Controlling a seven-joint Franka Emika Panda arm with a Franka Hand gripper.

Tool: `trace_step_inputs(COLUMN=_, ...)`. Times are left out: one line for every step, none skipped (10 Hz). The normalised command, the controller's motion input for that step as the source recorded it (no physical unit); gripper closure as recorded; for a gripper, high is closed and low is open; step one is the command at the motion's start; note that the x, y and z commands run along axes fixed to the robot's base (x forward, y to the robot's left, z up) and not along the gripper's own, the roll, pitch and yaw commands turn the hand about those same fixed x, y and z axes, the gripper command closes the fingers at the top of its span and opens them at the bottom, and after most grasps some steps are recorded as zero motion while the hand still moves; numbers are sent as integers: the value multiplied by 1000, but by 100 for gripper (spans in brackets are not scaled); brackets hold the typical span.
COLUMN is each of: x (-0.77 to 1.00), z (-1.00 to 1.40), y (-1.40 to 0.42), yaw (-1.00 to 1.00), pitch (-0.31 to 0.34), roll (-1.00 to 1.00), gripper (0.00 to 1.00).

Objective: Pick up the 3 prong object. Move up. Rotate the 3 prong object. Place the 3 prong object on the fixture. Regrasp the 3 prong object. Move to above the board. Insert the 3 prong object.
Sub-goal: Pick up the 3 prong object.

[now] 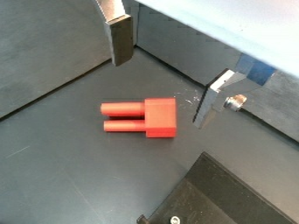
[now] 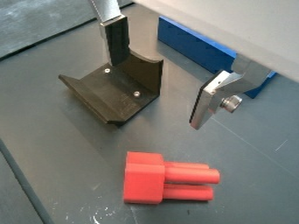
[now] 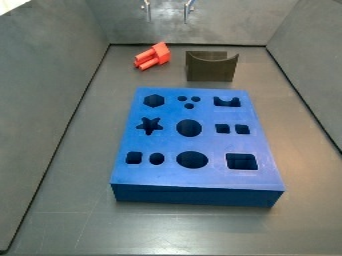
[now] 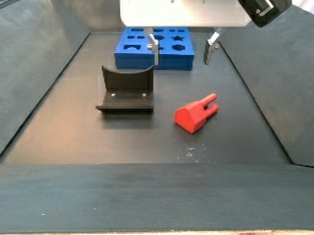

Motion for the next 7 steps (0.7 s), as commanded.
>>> trace_step_inputs(x=-334, z=-120, y=0, yaw=-86, pitch=0, roll=49, gripper=0)
trace_step_inputs(x=-451, z=-311, y=71, yaw=-320, pitch=166, roll=177, gripper=0)
trace_step_inputs(x=-363, z=-497, y=146, yaw=-346, pitch=57, roll=211, gripper=0)
trace_step_inputs(x=-483, z=-569, y=169, yaw=-391, pitch=0, roll=243, gripper=0)
trace_step_inputs(x=-517, z=-569, y=214, yaw=-403, pitch=-54, roll=114, gripper=0)
trace_step_inputs(x=-363, z=-563, y=280, yaw=-489, pitch=-137, roll=77, gripper=0)
trace_step_inputs(x=-209, z=-677, y=283, yaw=-620, pitch=-217, roll=180, gripper=0)
